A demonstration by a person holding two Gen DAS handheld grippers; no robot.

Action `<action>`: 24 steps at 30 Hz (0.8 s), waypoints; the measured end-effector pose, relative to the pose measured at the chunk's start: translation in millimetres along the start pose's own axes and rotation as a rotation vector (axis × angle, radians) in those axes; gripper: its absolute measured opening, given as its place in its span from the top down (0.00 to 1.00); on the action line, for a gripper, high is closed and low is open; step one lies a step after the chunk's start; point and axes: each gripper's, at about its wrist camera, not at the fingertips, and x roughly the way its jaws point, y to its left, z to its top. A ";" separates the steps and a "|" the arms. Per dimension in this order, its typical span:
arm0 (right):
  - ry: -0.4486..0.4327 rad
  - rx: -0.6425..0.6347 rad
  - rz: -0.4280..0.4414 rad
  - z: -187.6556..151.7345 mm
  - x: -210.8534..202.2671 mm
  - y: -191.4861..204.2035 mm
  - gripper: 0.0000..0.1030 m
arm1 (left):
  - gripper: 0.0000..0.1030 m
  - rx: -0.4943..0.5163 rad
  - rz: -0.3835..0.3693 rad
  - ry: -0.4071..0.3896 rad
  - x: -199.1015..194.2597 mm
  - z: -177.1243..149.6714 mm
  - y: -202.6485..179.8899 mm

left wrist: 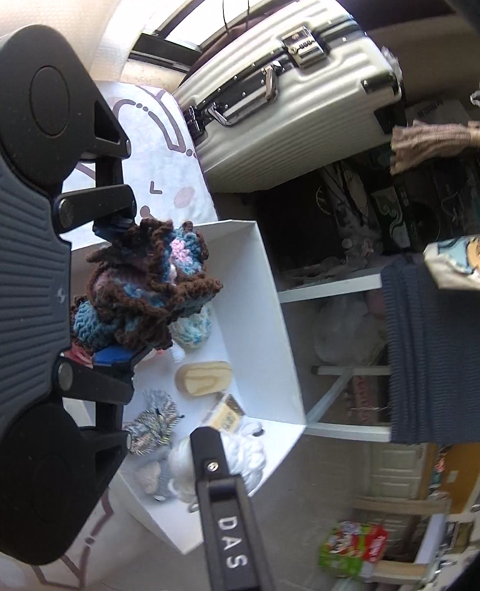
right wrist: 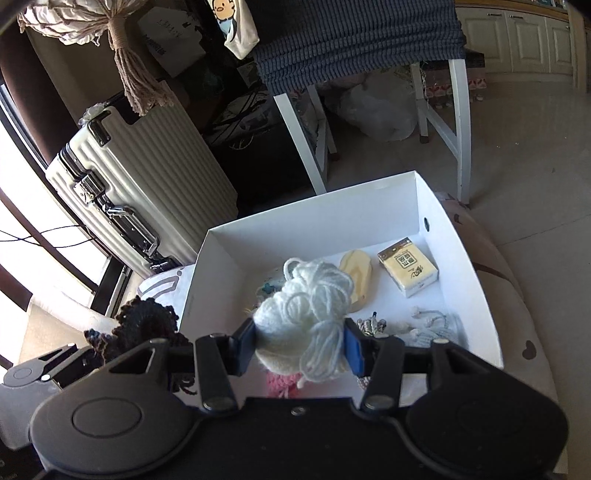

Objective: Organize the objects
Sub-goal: 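Carry the crocheted flower and yarn ball in both tools over the box, then open both tools to drop the flower and yarn ball into the box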

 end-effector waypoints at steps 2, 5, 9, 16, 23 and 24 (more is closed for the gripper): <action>0.017 -0.003 -0.008 0.6 11.8 1.3 0.52 | 0.48 0.028 0.007 0.020 11.1 -0.9 -2.5; 0.040 0.003 -0.014 1.8 28.4 0.1 0.52 | 0.48 0.060 0.015 0.049 25.6 -2.6 -3.8; 0.068 0.011 -0.014 3.7 47.0 -2.3 0.51 | 0.48 0.101 0.025 0.068 39.3 -5.0 -4.3; 0.104 0.005 -0.025 3.2 73.4 -2.3 0.51 | 0.48 0.130 0.031 0.080 55.1 -6.2 -4.4; 0.113 -0.005 -0.033 3.8 85.4 -2.0 0.51 | 0.48 0.176 0.050 0.079 63.6 -8.3 -10.3; 0.114 -0.005 -0.034 3.9 86.3 -2.3 0.51 | 0.48 0.179 0.050 0.079 64.3 -8.4 -10.9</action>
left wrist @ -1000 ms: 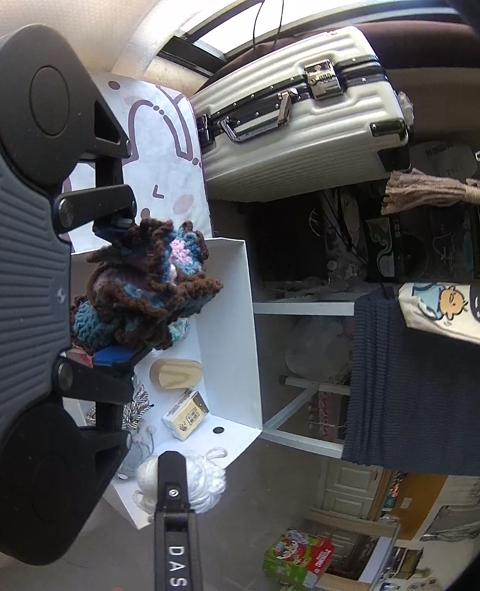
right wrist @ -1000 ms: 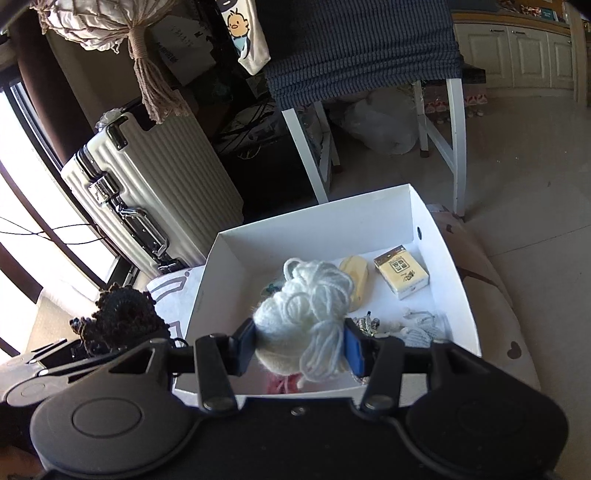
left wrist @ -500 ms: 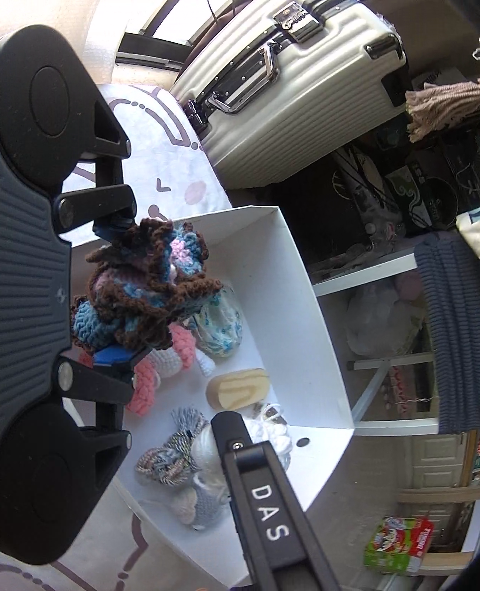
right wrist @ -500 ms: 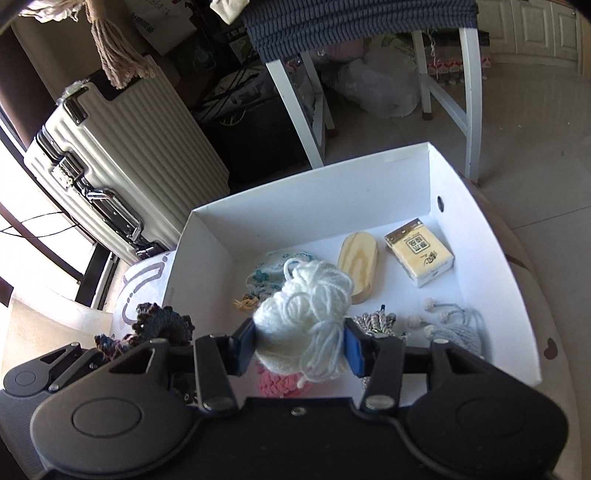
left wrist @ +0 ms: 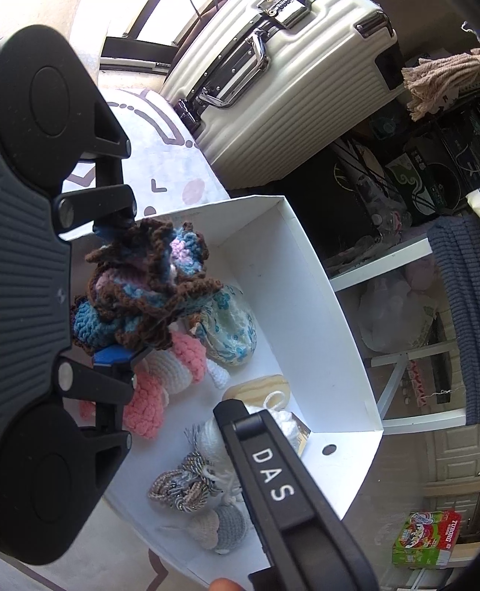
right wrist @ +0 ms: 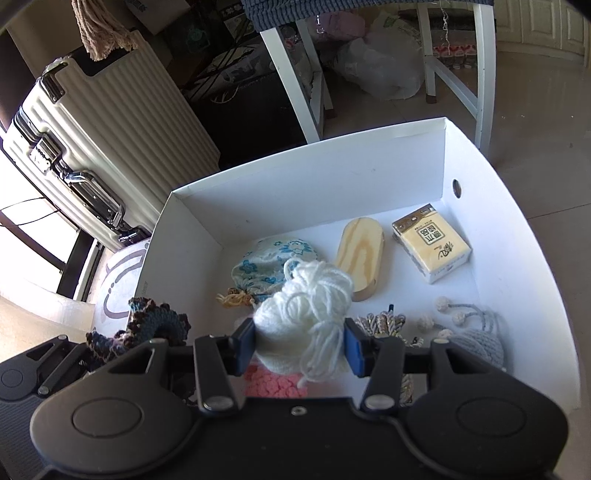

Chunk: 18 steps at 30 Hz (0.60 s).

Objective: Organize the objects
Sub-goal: 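Open both tools to drop the flower and yarn ball into the box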

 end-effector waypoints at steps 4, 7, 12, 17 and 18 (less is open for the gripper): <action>0.003 0.003 -0.002 0.5 1.9 -1.8 0.51 | 0.48 0.004 0.002 -0.001 1.2 0.0 -0.7; 0.009 0.006 -0.004 0.5 4.0 -3.3 0.50 | 0.48 0.014 0.006 0.000 3.6 0.2 -1.8; 0.007 0.018 0.000 0.8 4.6 -5.6 0.47 | 0.48 0.017 0.008 -0.001 5.3 0.5 -2.0; 0.005 0.013 0.003 0.8 1.6 -6.3 0.47 | 0.47 0.027 0.020 -0.004 9.0 1.2 -3.3; 0.007 0.010 0.002 0.5 1.2 -6.2 0.47 | 0.47 0.035 0.027 -0.003 10.1 1.3 -4.3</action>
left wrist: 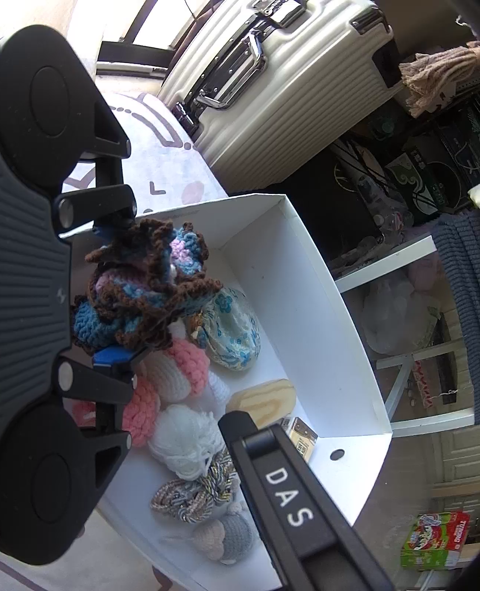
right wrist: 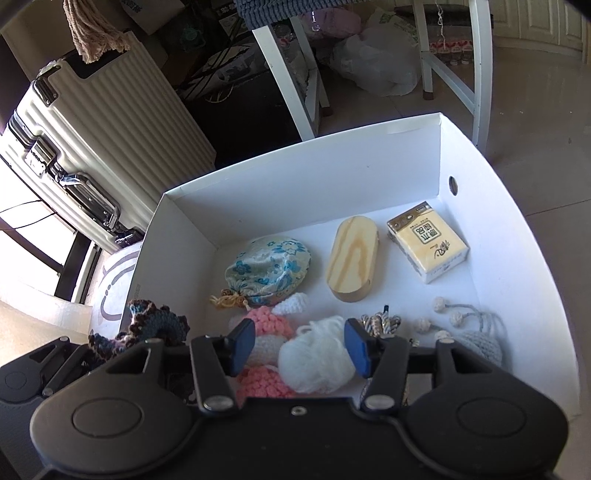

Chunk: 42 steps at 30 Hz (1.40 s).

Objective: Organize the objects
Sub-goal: 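Open both tools to drop the flower and yarn ball into the box, then withdraw both tools from the box back over the bed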

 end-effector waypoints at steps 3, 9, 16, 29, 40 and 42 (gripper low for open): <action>0.002 -0.008 -0.004 -0.8 -1.8 0.4 0.47 | 0.42 0.015 0.011 -0.003 1.7 1.0 -2.7; -0.001 -0.013 -0.007 -0.3 -4.6 -1.7 0.47 | 0.32 0.040 0.024 -0.006 1.9 1.3 -7.7; -0.002 -0.012 -0.005 0.2 -6.6 -2.8 0.48 | 0.19 0.037 0.008 -0.022 -1.7 2.4 -7.3; -0.013 -0.018 -0.006 0.6 -16.8 -1.4 0.48 | 0.12 0.013 0.002 -0.039 -13.9 4.9 -4.4; -0.066 -0.084 -0.045 -2.7 -51.8 -1.7 0.44 | 0.07 -0.177 -0.099 -0.028 -37.2 5.5 15.6; -0.078 -0.106 -0.056 -3.9 -59.5 -2.0 0.40 | 0.05 -0.211 -0.113 -0.030 -43.1 5.0 19.1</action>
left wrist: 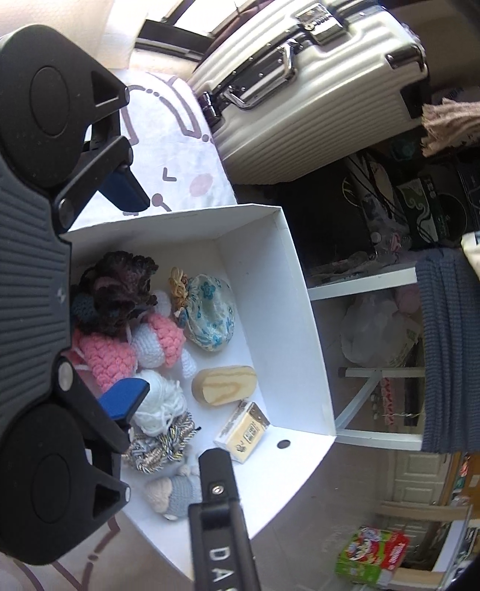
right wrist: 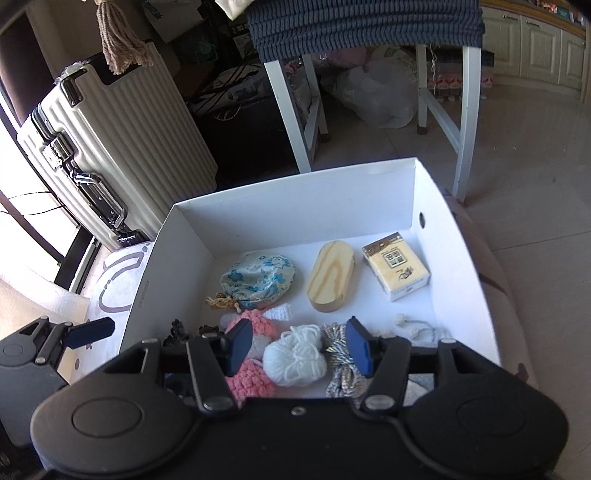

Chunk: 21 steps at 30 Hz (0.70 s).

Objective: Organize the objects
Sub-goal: 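Withdraw both tools from the box back over the bed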

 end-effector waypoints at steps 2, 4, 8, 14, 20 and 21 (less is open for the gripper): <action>-0.014 -0.018 -0.012 -0.5 -8.1 -0.9 0.35 | 0.04 -0.039 -0.023 0.002 -5.7 0.4 3.9; -0.028 -0.027 -0.022 -1.2 -15.8 -1.8 0.28 | 0.02 -0.068 -0.043 0.003 -11.9 0.1 6.5; -0.049 -0.049 -0.046 -5.0 -29.4 -3.1 0.18 | 0.00 -0.075 -0.023 -0.006 -24.2 -0.7 6.0; -0.068 -0.081 -0.081 -13.4 -46.3 -2.2 0.05 | 0.00 -0.125 -0.013 -0.010 -41.4 -2.7 13.1; -0.089 -0.083 -0.105 -18.9 -65.7 -0.6 0.01 | 0.00 -0.162 -0.007 -0.037 -64.5 -5.3 16.5; -0.094 -0.081 -0.107 -19.6 -69.6 -0.2 0.01 | 0.00 -0.169 -0.002 -0.042 -69.8 -5.8 16.8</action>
